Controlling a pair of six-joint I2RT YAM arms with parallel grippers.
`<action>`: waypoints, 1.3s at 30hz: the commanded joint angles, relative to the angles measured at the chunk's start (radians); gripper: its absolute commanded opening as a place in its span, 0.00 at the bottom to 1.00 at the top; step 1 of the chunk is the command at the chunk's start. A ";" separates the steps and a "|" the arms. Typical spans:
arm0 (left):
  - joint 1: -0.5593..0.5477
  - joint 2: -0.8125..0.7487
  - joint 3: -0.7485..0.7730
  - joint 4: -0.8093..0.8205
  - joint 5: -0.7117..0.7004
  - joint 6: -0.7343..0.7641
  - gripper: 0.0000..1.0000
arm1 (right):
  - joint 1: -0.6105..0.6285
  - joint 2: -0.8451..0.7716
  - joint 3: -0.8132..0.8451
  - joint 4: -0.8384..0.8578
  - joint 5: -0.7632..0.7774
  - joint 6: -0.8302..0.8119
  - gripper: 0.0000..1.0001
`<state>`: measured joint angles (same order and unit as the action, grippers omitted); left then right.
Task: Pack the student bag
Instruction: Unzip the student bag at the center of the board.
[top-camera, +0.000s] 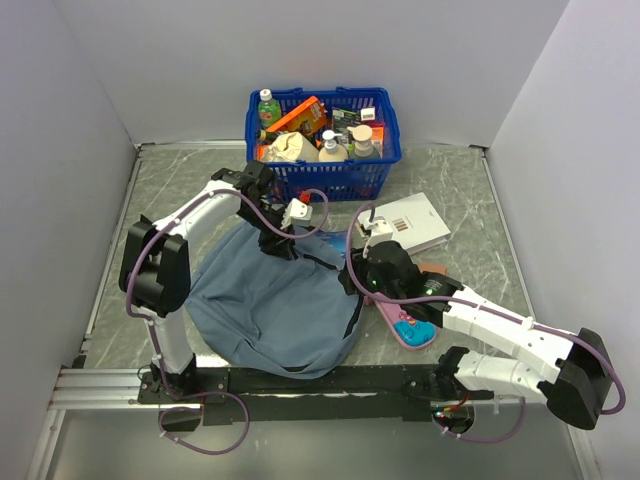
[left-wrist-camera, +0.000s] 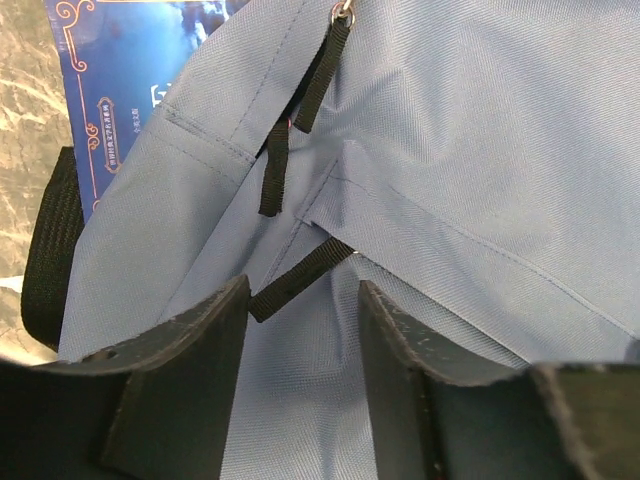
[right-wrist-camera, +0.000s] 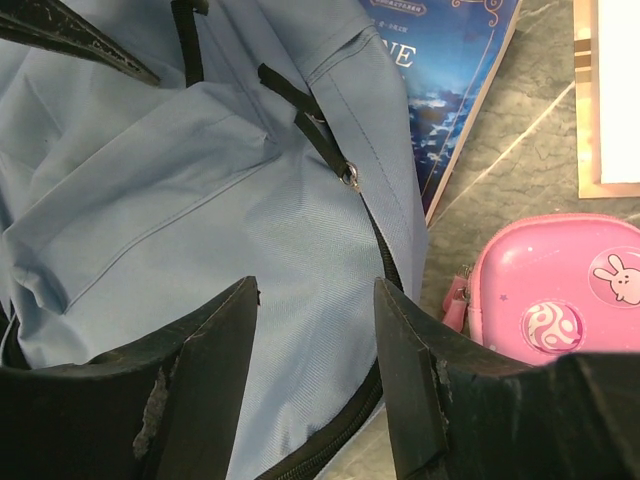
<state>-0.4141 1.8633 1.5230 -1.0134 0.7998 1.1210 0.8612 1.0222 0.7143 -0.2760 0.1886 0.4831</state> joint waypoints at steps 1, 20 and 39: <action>-0.008 -0.004 0.005 -0.008 0.052 0.033 0.51 | 0.002 0.006 0.030 0.038 0.000 -0.011 0.57; -0.020 0.010 -0.027 -0.020 0.006 0.051 0.56 | 0.002 0.006 0.045 0.026 0.020 -0.017 0.52; -0.046 -0.013 -0.054 0.087 -0.002 -0.006 0.40 | 0.002 0.006 0.040 0.026 0.006 -0.008 0.52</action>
<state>-0.4503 1.8637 1.4418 -0.9539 0.7547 1.1130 0.8612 1.0302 0.7181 -0.2764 0.1936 0.4774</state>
